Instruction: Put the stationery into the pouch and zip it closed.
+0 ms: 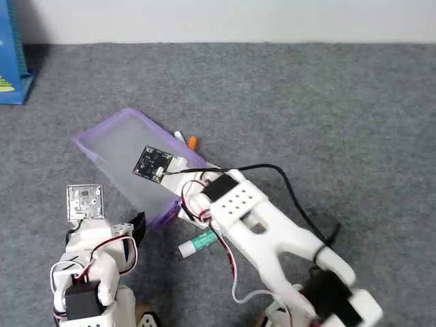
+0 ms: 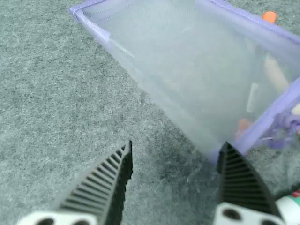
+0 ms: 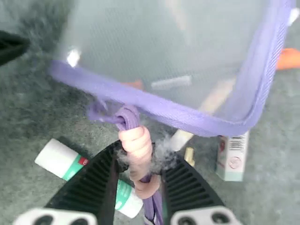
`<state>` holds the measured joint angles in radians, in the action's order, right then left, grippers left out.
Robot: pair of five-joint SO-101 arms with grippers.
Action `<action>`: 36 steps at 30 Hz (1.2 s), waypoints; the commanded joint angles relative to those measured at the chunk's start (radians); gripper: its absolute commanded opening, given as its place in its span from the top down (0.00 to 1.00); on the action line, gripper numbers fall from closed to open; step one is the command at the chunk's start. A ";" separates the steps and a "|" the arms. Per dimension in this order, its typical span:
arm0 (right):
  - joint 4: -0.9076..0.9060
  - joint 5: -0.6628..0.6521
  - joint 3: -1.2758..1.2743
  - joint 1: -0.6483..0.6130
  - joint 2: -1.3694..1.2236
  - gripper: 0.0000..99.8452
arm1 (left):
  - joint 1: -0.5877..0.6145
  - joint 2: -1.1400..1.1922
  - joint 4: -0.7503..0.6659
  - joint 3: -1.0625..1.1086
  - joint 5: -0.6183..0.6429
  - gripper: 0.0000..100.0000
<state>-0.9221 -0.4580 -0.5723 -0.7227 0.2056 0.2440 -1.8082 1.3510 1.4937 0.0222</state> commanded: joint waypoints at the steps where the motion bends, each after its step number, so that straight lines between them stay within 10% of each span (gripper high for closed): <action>1: -0.008 0.014 0.006 0.013 0.134 0.99 | 0.000 -0.012 0.003 -0.007 0.011 0.70; 36: -0.194 0.084 -0.020 -0.073 0.397 0.99 | -0.072 -0.012 -0.018 -0.036 0.091 0.62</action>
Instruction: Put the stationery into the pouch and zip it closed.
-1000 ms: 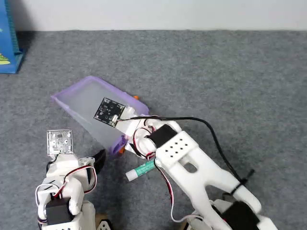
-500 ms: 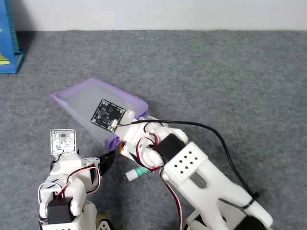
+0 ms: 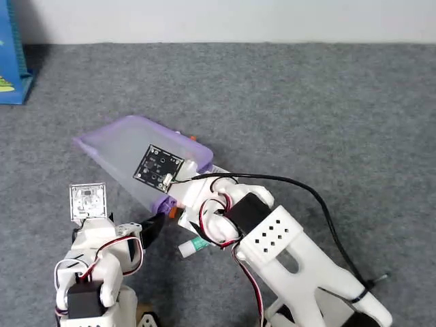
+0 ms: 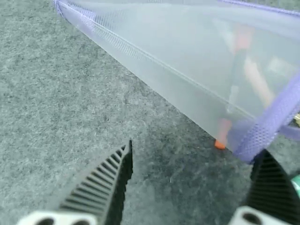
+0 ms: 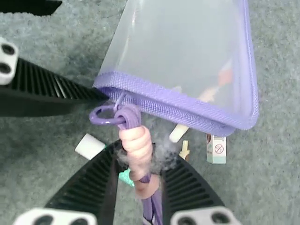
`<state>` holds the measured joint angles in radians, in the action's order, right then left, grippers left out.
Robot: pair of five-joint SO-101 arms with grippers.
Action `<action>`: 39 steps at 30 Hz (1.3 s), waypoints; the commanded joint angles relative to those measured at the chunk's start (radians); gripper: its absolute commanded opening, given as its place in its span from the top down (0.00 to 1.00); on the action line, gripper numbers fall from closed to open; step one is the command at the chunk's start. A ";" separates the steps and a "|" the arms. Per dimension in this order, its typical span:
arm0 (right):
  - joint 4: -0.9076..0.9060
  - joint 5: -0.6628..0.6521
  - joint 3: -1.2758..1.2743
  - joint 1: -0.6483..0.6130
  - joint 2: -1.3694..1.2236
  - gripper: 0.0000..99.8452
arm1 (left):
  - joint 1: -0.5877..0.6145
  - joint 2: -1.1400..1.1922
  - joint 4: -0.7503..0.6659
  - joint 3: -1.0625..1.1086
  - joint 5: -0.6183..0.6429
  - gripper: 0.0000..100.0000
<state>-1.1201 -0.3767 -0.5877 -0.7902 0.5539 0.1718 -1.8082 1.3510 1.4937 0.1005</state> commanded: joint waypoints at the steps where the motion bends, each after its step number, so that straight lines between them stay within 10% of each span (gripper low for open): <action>1: 0.004 0.003 -0.012 -0.005 0.048 0.99 | 0.000 -0.012 -0.018 -0.045 0.017 0.62; 12: 0.001 0.003 -0.015 -0.005 0.053 0.99 | -0.002 -0.012 -0.026 -0.036 0.035 0.63; 24: -0.005 0.005 -0.018 -0.015 0.053 0.99 | -0.008 -0.012 -0.046 -0.038 0.035 0.99; 39: -0.007 -0.058 -0.021 0.168 0.053 0.99 | 0.000 -0.012 -0.044 -0.042 0.072 0.99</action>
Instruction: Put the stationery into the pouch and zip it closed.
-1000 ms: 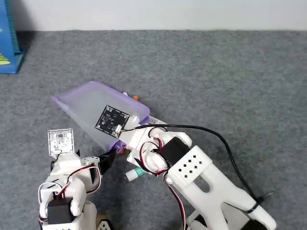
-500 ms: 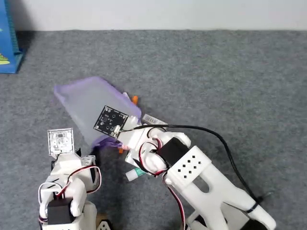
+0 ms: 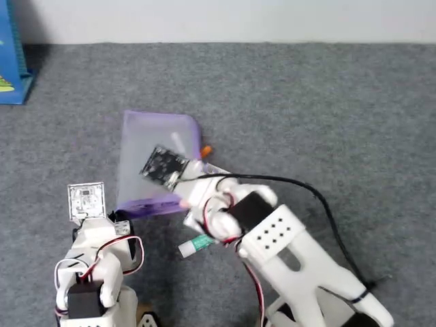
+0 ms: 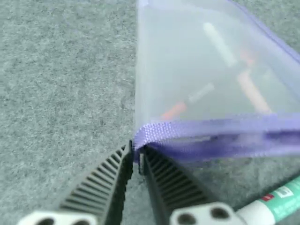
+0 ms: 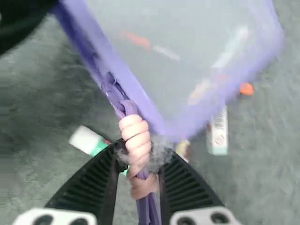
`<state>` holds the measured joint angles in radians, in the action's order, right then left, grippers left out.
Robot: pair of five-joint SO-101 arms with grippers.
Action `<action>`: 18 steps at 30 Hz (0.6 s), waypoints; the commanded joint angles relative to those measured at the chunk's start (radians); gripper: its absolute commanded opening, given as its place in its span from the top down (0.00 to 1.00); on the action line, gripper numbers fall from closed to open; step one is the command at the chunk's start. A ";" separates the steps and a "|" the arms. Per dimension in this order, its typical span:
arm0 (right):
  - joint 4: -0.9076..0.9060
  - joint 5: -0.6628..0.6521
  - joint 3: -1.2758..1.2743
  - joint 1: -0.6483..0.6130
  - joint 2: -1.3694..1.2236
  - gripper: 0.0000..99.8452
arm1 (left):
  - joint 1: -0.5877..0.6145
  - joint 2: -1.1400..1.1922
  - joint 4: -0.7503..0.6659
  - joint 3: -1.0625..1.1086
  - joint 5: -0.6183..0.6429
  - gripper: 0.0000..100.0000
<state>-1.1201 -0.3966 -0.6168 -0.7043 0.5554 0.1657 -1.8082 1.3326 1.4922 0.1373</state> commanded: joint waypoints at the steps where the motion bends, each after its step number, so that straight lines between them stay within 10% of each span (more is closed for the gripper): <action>1: -0.007 -0.052 0.003 0.110 0.053 0.99 | 0.006 -0.012 -0.028 -0.041 0.052 0.99; 11: -0.018 -0.138 -0.089 0.308 0.302 0.99 | 0.006 -0.012 -0.028 -0.041 0.072 0.99; 18: -0.094 -0.141 -0.126 0.203 0.429 0.99 | -0.020 -0.012 -0.043 -0.041 0.068 0.99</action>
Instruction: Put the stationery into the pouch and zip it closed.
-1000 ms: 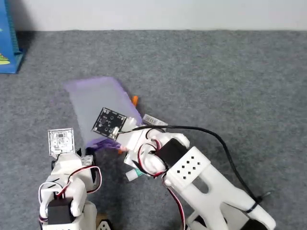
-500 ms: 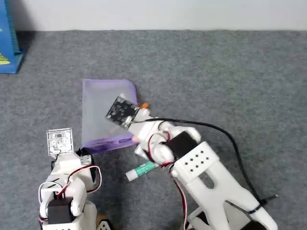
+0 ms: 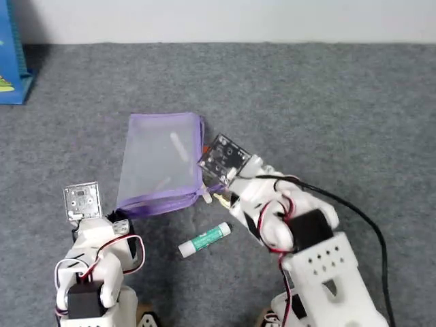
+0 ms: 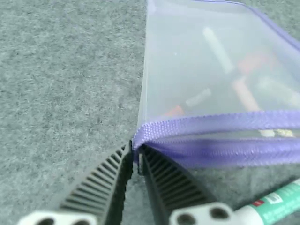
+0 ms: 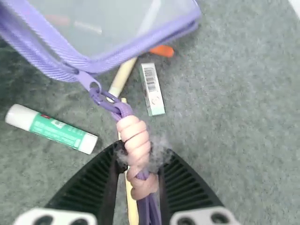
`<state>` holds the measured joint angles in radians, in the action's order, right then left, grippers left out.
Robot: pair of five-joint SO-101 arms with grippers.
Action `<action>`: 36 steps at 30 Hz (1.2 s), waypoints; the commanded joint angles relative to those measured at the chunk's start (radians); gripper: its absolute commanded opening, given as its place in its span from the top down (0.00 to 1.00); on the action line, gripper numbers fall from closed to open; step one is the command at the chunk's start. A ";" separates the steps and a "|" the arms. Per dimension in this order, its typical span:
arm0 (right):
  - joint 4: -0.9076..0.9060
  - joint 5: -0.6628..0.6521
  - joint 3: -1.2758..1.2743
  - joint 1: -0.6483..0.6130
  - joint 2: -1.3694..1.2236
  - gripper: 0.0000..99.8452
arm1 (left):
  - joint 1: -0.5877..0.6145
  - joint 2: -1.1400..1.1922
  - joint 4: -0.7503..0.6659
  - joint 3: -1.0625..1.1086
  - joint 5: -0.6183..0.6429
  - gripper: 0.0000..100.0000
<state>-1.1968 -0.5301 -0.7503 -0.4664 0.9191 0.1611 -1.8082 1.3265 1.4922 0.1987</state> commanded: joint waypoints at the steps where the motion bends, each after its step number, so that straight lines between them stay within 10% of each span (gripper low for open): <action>1: -0.019 -0.003 0.008 -0.058 0.076 0.99 | -0.034 -0.012 -0.043 -0.035 0.005 0.98; 10: -0.019 0.077 0.012 -0.150 0.147 0.99 | -0.051 -0.012 -0.041 0.007 0.058 0.64; 30: -0.151 0.077 0.114 -0.145 0.274 0.99 | 0.017 -0.012 -0.163 0.107 0.038 0.77; 36: -0.157 0.120 0.121 -0.145 0.266 0.99 | 0.046 -0.012 -0.155 0.064 0.038 1.00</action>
<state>-1.3533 -0.4519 -0.6966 -0.6076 1.1753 0.1903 -1.8082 1.1914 1.6134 0.2386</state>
